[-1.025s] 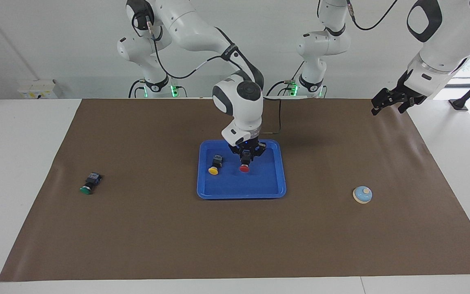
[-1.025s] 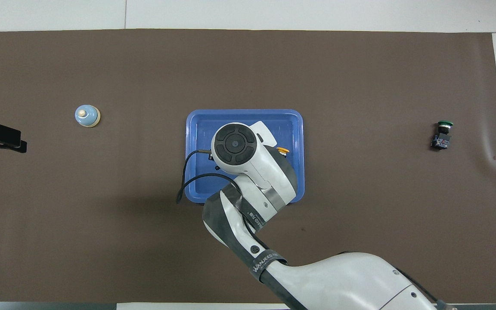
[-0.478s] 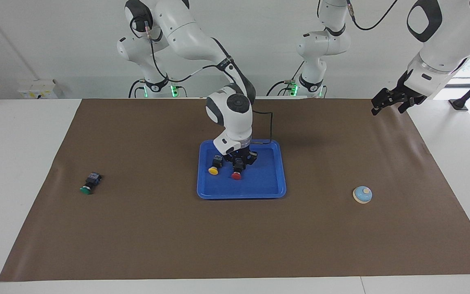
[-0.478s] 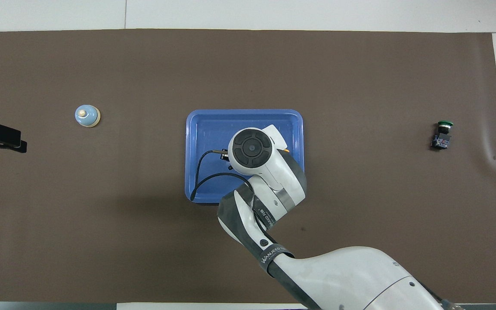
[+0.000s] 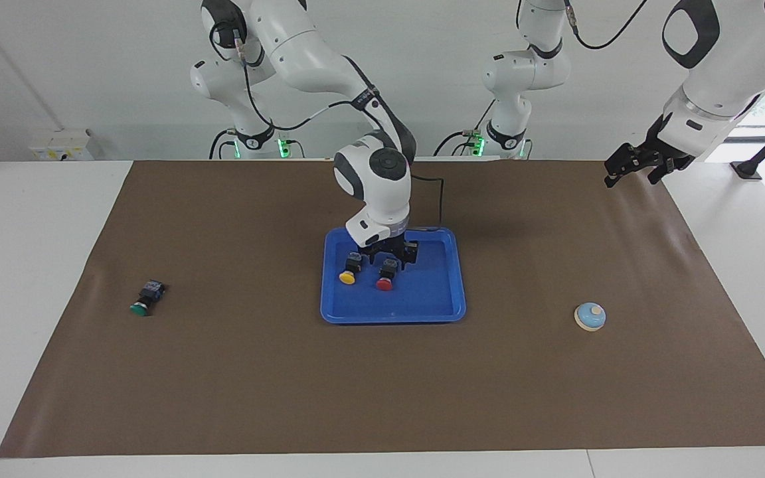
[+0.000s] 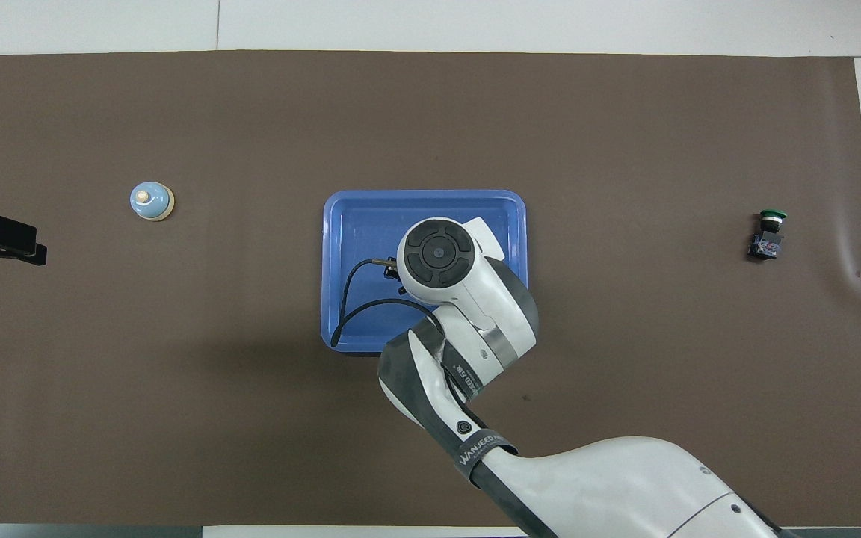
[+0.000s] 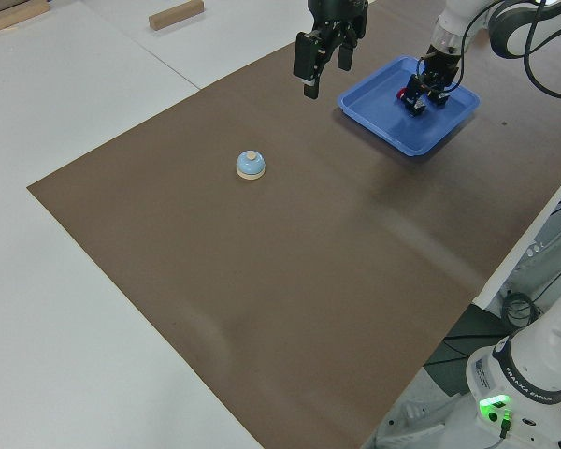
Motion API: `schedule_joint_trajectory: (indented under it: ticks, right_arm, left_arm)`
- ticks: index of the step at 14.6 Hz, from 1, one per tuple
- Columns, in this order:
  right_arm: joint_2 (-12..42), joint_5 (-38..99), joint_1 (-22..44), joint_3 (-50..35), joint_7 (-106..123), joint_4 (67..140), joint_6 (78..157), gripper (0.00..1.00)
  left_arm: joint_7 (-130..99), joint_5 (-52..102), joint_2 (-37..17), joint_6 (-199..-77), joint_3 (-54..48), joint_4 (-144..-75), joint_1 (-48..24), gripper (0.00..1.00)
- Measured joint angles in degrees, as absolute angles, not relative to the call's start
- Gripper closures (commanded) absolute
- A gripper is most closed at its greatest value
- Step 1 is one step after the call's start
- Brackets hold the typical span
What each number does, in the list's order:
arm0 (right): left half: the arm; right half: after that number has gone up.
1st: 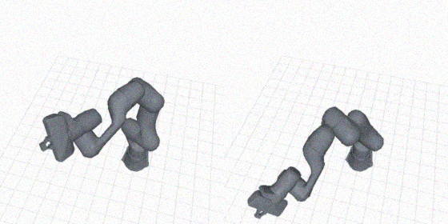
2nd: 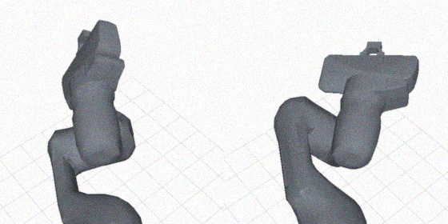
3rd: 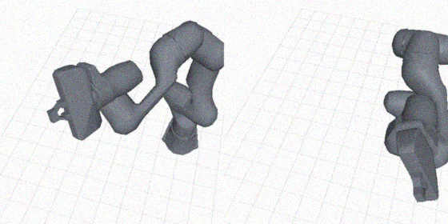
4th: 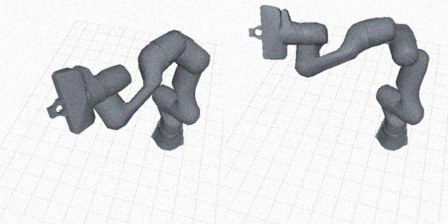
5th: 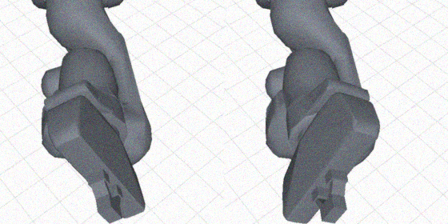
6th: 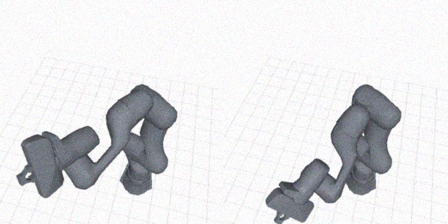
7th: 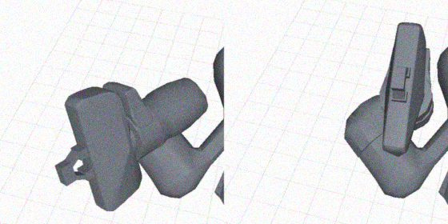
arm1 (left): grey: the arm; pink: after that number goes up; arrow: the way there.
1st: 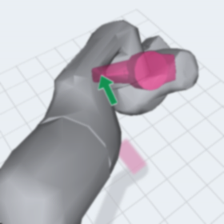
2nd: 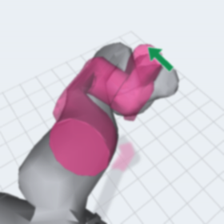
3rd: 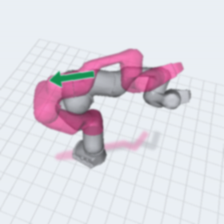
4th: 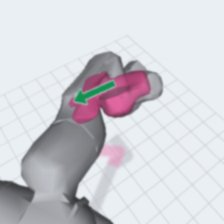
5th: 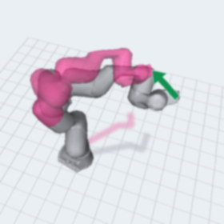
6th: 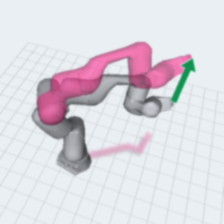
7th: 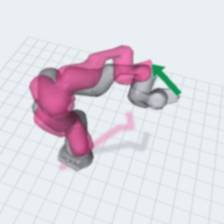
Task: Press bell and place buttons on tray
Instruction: 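Carry the red button into the tray beside the yellow one, release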
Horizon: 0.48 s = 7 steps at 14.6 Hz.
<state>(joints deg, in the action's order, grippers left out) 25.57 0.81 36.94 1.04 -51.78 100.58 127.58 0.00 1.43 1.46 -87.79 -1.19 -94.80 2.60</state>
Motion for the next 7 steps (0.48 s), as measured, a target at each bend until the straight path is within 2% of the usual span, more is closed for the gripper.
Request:
schedule_joint_trajectory:
  ticks: [3, 7]
  right_arm:
    - [20.7, 0.7, 32.8, 2.2, -51.8, 99.5, 123.4, 0.00]
    - [13.9, 0.5, 21.6, 2.6, -40.9, 99.4, 117.0, 0.00]
  left_arm:
    - [0.0, 1.4, 1.5, -87.8, -1.2, -94.8, 2.6, 0.00]
    - [0.0, 1.4, 1.5, -87.8, -1.2, -94.8, 2.6, 0.00]
